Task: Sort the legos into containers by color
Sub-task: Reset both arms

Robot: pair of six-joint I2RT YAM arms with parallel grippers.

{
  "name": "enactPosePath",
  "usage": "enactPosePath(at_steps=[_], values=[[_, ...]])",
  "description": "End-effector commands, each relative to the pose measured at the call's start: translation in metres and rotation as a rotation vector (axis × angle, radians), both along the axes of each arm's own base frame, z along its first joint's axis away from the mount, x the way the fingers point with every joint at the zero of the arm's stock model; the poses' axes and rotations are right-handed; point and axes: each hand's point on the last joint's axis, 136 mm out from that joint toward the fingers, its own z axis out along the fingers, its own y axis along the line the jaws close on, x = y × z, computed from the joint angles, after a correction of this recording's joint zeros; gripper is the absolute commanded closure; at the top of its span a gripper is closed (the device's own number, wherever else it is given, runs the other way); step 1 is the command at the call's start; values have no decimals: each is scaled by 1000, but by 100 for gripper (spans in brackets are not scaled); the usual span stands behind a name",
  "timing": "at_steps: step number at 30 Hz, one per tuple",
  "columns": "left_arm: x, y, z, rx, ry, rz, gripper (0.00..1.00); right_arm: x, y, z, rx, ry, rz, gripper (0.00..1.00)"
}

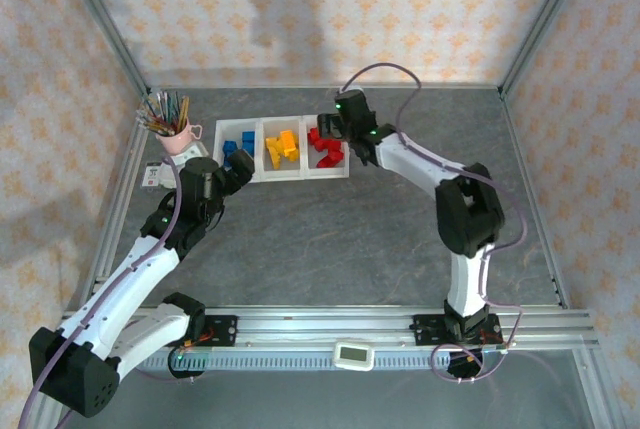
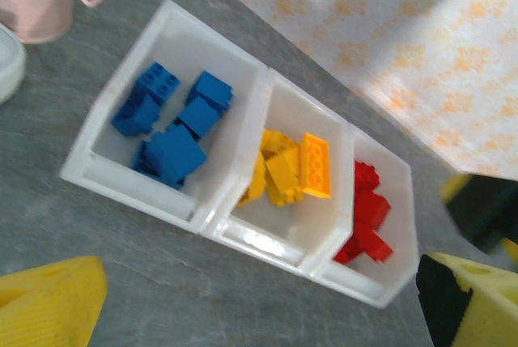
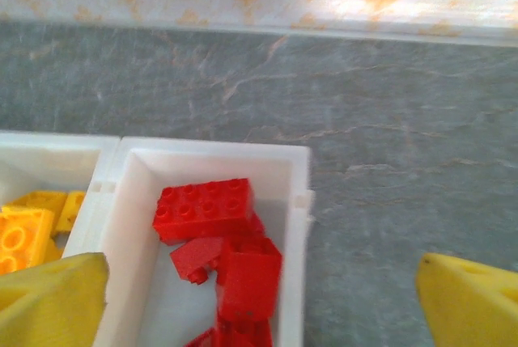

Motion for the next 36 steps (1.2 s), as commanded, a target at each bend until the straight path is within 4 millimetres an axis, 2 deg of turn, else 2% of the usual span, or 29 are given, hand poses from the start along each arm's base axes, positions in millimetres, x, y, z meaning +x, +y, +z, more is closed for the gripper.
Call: enactPosePath(at_steps=[1, 2, 4, 7, 10, 12, 15, 19, 22, 24, 27, 29, 36], values=[[-5, 48, 6, 166, -4, 182, 1, -12, -78, 42, 21, -108, -253, 0], [-6, 61, 3, 214, -1, 235, 1, -17, -101, 40, 17, -121, -324, 0], [-12, 92, -7, 334, 8, 359, 1, -32, -163, 31, -12, -146, -510, 0], [-17, 128, -26, 479, 13, 470, 1, -66, -246, 15, -89, -216, -752, 0], [-12, 145, -46, 536, -35, 462, 1, -93, -298, -10, -99, -277, -839, 0], [-8, 146, -56, 558, -110, 434, 1, -104, -313, -30, -89, -300, -827, 0], [-4, 140, -59, 605, -208, 381, 1, -109, -311, -48, -40, -343, -728, 0], [6, 126, -59, 626, -332, 297, 1, -114, -279, -48, 38, -457, -497, 0], [18, 115, -60, 620, -385, 222, 1, -115, -272, -55, 39, -452, -455, 0], [28, 107, -72, 627, -360, 162, 1, -119, -270, -55, 46, -484, -437, 0], [32, 109, -74, 638, -384, 180, 1, -117, -269, -59, 47, -457, -435, 0], [43, 114, -88, 624, -274, 183, 0, -120, -270, -58, 46, -471, -435, 0], [36, 118, -83, 634, -308, 225, 1, -118, -268, -57, 47, -470, -423, 0]])
